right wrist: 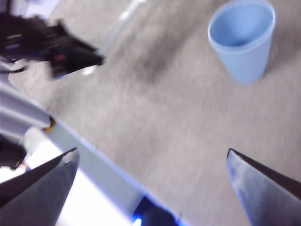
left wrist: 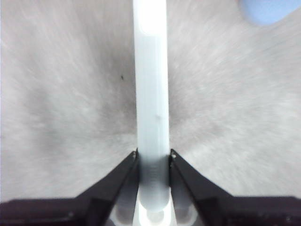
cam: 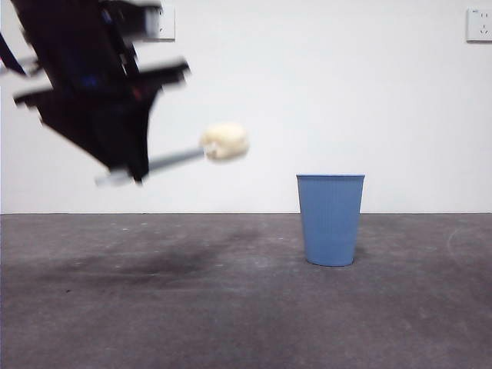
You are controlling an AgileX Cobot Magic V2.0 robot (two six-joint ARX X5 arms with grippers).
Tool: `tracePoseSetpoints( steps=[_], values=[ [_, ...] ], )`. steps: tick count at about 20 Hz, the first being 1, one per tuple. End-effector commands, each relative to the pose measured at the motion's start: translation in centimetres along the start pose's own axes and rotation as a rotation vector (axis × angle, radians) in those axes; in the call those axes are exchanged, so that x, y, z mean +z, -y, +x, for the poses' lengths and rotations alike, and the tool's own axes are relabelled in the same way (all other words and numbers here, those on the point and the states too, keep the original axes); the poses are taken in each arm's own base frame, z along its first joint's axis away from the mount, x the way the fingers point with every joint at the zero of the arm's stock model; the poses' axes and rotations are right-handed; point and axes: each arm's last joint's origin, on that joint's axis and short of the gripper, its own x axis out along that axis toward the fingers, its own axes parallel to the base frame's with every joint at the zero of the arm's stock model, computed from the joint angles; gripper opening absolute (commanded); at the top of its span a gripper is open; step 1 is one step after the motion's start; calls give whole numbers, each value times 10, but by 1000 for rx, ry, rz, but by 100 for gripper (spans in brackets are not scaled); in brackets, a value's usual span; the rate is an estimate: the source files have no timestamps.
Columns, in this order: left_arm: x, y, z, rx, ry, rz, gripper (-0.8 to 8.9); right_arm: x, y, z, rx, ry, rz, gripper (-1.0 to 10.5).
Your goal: Pick up the cup brush,pick up the cup,insert the brush into the cup,clean the cup,put the cup brush back,put the cup back to the fixed position on the table
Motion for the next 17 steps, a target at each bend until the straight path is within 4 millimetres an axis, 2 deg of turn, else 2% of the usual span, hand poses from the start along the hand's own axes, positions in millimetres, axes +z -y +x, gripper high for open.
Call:
tracePoseSetpoints(
  steps=[1,5,8,12,17],
  values=[
    [-6,-6,-24,-5,35,29,-8,-3,12,22,8,3,33,595],
    [-17,-13,-62,-15,96,47,-8,-25,31,77,-101,54,54,595],
    [-23,-16,-78,-19,121,48,-8,-44,32,112,-180,126,27,595],
    [-28,-18,-83,-15,100,71,-8,-57,30,145,-300,156,-44,595],
    [-31,-19,-83,-9,69,78,-8,-52,43,176,-365,242,-73,595]
  ],
)
